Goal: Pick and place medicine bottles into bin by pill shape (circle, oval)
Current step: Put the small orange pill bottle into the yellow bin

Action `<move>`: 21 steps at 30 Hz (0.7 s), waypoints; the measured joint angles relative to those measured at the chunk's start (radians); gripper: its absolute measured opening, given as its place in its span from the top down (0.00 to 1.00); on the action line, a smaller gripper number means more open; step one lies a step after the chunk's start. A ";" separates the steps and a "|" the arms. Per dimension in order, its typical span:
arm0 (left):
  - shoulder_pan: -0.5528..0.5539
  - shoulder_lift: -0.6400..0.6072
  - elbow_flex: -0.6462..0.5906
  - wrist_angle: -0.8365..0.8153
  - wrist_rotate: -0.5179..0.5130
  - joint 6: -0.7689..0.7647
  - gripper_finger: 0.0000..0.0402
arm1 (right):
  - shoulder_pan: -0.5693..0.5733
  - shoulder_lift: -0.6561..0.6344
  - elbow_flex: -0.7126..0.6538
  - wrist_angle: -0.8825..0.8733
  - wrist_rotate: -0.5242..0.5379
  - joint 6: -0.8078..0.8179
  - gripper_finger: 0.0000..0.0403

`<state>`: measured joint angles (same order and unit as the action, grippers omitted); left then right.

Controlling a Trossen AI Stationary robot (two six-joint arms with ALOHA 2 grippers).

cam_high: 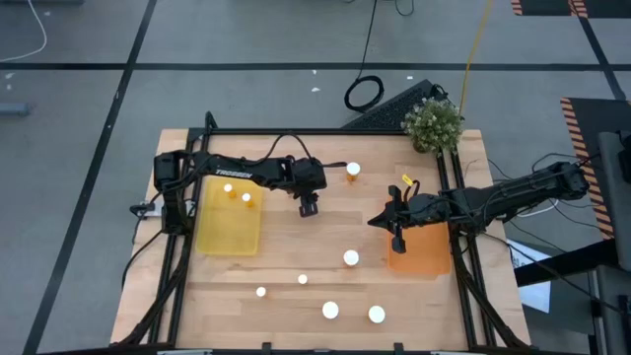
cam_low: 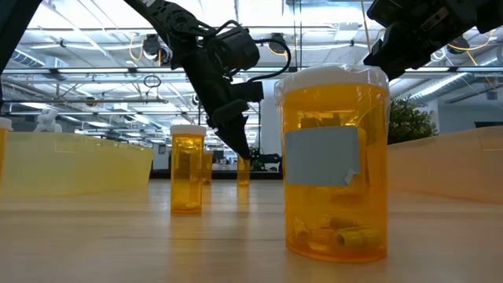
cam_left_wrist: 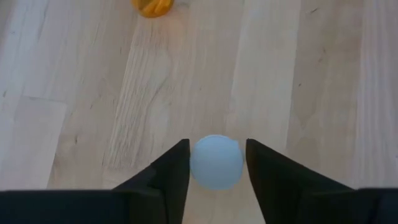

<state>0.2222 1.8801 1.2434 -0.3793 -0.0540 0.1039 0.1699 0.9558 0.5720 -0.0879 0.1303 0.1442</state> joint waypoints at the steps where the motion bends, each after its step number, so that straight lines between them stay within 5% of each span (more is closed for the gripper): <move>1: 0.000 0.000 0.000 0.000 0.000 -0.001 0.63 | 0.000 0.000 0.000 0.000 0.000 0.000 1.00; 21: -0.042 -0.091 0.000 -0.105 0.000 -0.037 0.69 | 0.000 0.000 0.000 0.000 0.000 0.000 1.00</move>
<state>0.1807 1.7893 1.2430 -0.4839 -0.0543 0.0664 0.1703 0.9558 0.5720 -0.0879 0.1302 0.1440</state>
